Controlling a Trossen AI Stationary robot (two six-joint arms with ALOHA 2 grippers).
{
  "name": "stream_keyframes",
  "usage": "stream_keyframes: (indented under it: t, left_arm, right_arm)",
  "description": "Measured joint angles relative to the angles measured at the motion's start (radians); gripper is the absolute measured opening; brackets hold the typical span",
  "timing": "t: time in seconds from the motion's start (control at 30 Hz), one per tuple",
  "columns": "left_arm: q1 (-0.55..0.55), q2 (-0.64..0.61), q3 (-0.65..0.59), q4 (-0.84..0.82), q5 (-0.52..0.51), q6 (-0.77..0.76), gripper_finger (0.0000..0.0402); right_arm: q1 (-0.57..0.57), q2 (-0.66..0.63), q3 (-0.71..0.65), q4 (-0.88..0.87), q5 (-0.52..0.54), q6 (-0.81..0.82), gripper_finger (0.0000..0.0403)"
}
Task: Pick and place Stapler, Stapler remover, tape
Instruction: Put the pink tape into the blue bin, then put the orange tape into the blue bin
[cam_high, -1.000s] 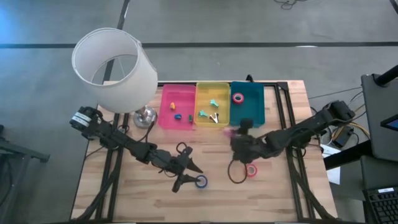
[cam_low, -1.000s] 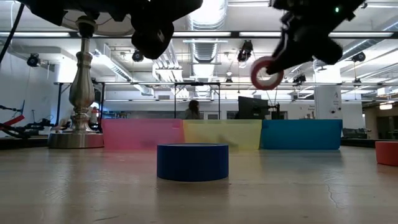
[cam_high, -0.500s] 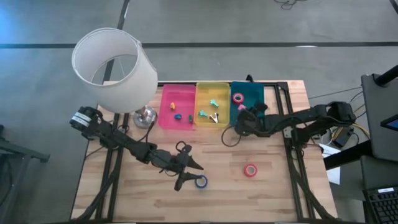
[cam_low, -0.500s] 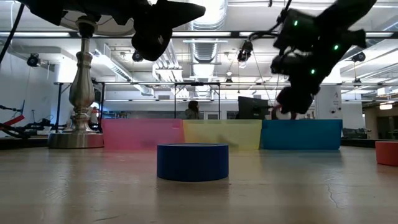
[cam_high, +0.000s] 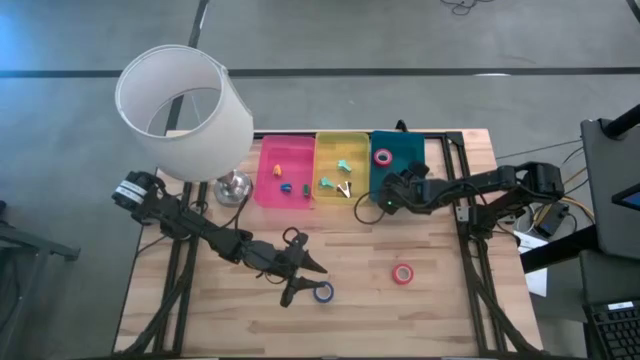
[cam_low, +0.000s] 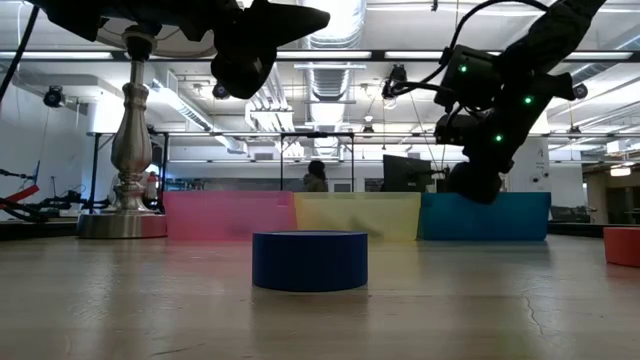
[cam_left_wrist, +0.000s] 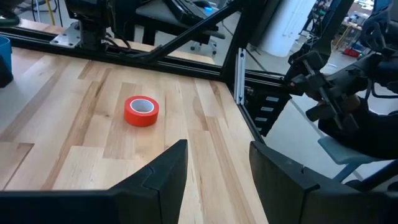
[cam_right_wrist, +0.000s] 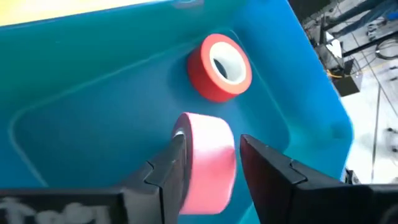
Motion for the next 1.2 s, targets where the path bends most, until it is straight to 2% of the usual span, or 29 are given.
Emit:
stream_keyframes:
  t: [0.37, 0.83, 1.2]
  left_arm:
    - [0.0, 0.0, 0.0, -0.001, 0.0, -0.003, 0.0177]
    - [0.0, 0.0, 0.0, 0.0, 0.0, -0.013, 0.0177]
    - [0.0, 0.0, 0.0, 0.0, 0.0, -0.049, 0.0177]
  right_arm:
    - [0.001, 0.002, 0.055, 0.0, 0.012, -0.025, 0.0186]
    - [0.12, 0.002, 0.189, -0.003, 0.002, -0.118, 0.0184]
    - [0.243, 0.002, 0.261, 0.0, -0.212, -0.207, 0.0178]
